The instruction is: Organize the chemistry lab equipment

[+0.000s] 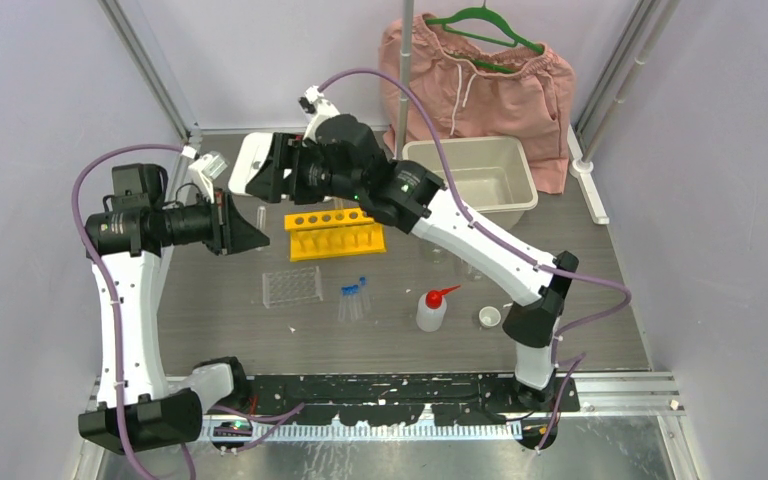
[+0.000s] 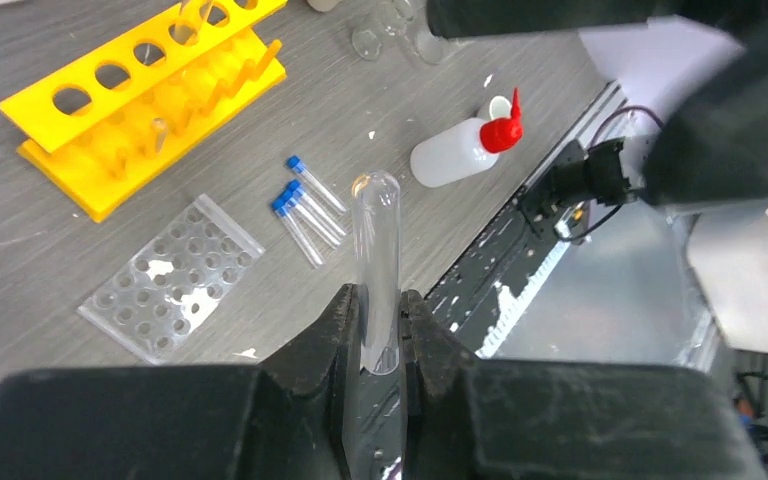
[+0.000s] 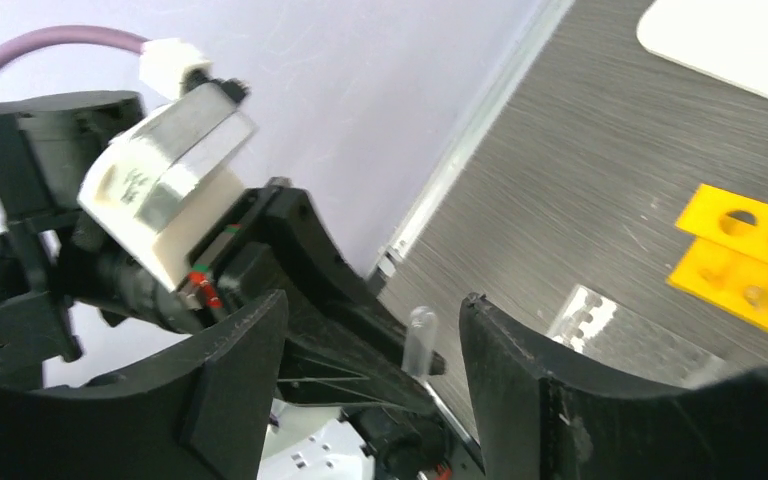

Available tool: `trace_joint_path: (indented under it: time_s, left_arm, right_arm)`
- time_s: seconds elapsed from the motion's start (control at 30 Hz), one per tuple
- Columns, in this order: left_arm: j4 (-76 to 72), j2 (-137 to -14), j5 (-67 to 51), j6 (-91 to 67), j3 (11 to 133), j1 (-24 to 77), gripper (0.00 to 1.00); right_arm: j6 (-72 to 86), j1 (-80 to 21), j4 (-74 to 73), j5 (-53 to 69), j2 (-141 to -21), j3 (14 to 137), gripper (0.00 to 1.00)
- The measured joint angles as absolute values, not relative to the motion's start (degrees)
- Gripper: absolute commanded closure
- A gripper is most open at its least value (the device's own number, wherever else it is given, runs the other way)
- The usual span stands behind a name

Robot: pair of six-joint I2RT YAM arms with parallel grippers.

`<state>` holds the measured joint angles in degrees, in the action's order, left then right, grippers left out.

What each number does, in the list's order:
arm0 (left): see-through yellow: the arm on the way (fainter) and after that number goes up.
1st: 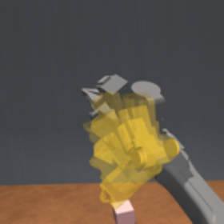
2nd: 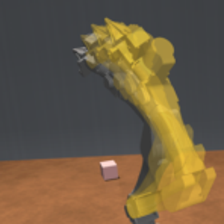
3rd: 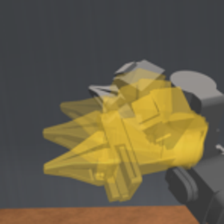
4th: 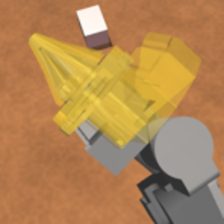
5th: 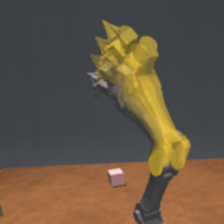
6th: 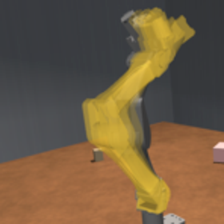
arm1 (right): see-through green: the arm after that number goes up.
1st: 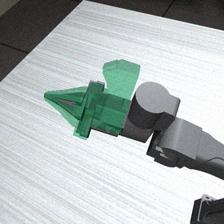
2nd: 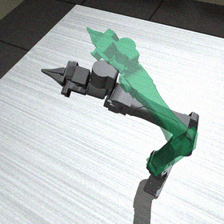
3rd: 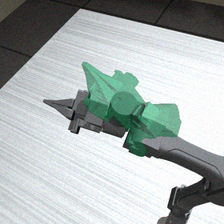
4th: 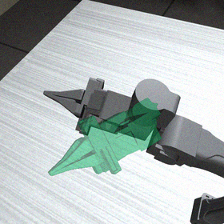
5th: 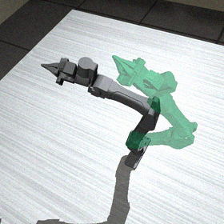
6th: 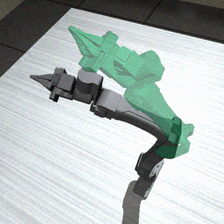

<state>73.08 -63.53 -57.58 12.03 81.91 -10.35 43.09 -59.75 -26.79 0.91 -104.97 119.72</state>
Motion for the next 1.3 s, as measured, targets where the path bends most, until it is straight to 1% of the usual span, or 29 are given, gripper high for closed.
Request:
trace_joint_path:
  time_s: [0.1,0.27,0.53,0.87,0.93,1.03,1.1,1.13,1.17,1.23,1.27,1.3]
  left_arm:
    - [73.12,-62.13,-57.45,14.74,80.9,-10.33,1.0]
    - [72.88,-58.48,-57.49,17.61,79.37,-10.24,1.0]
    - [72.9,-57.06,-57.01,19.97,77.67,-10.11,1.0]
    - [72.75,-57.91,-56.49,20.03,76.99,-9.76,1.0]
    - [72.64,-58.02,-56.29,19.99,76.69,-9.74,1.0]
    - [72.34,-58.3,-56.05,19.97,76.23,-9.63,1.0]
    - [71.99,-58.43,-56.05,19.92,75.9,-9.47,0.97]
    - [71.83,-58.43,-56.03,19.9,75.81,-9.47,0.9]
    - [71.72,-58.43,-56.03,19.88,75.75,-9.45,0.74]
    - [71.26,-58.43,-55.94,19.73,75.53,-9.37,0.35]
    - [71.07,-58.43,-55.59,19.66,75.48,-9.3,0.18]
    - [70.83,-58.43,-55.13,19.49,75.48,-9.32,0.03]
  right_arm:
    - [40.82,-58.7,-34.52,3.7,-107.28,125.23,0.32]
    - [38.92,-58.63,-42.7,7.77,-108.77,126.15,0.36]
    - [38.96,-58.83,-45.19,11.79,-111.15,127.09,0.44]
    - [39.51,-58.83,-45.28,13.37,-114.89,130.85,0.63]
    - [39.53,-58.87,-45.43,13.5,-115.44,131.44,0.71]
    - [39.44,-59.02,-45.58,13.67,-115.92,132.22,0.85]
    - [39.16,-59.09,-46.0,13.52,-116.14,132.64,0.9]
    - [39.16,-59.09,-46.15,13.5,-116.18,132.66,0.93]
    - [39.09,-59.09,-46.22,13.5,-116.18,132.66,0.95]
    - [38.87,-59.09,-46.5,13.1,-116.18,132.77,0.98]
    - [38.52,-59.13,-46.7,12.73,-116.18,132.84,0.99]
    - [37.76,-59.13,-47.35,11.84,-116.18,132.88,0.99]
